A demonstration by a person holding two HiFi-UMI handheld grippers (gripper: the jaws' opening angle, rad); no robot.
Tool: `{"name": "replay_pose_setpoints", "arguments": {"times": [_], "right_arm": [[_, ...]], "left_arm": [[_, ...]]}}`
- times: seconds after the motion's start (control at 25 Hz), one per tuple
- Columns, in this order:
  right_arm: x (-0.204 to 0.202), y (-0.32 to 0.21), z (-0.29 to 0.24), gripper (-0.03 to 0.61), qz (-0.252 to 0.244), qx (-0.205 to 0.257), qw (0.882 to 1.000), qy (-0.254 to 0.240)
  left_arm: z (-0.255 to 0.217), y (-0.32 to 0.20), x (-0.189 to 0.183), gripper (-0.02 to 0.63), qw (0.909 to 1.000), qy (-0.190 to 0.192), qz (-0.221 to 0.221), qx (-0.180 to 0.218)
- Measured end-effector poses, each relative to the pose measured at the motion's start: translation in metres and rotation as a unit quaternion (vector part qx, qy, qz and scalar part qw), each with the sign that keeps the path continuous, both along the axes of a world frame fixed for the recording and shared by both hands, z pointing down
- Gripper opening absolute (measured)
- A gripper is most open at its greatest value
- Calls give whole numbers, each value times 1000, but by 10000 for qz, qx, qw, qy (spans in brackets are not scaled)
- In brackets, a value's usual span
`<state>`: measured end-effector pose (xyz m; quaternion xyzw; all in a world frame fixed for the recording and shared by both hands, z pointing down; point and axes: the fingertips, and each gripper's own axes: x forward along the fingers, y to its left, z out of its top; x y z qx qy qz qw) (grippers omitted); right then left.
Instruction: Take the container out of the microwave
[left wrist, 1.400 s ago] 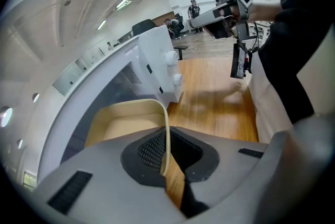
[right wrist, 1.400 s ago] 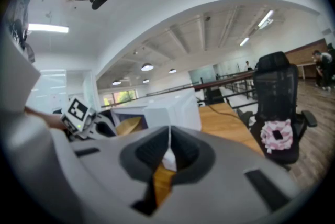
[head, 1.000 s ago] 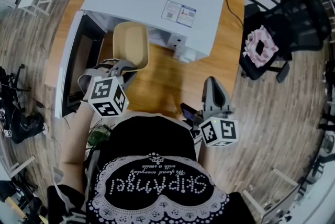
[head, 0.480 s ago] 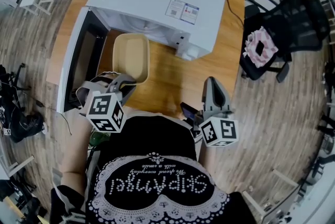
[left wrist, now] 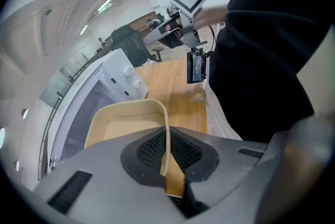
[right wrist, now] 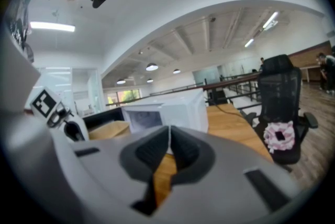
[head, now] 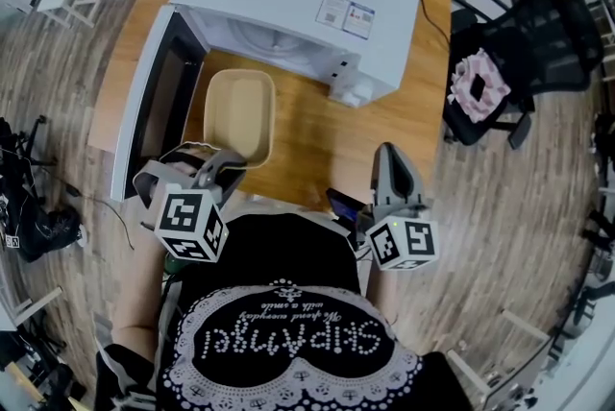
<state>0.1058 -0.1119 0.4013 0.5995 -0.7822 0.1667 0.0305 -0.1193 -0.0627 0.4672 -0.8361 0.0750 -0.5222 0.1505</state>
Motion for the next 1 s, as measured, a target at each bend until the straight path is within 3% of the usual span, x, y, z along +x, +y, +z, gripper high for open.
{"name": "replay_pose_setpoints", "arguments": {"times": [0.44,1.0], "right_arm": [[-12,10,1,34,-151,7,9999,13],[24,41,-5,34,-392,-39,9991,155]], "left_arm": [[5,34,-20,37,9997,-200,-18,-104],[-1,72,25,37,9998,-134,-129,-81]]}}
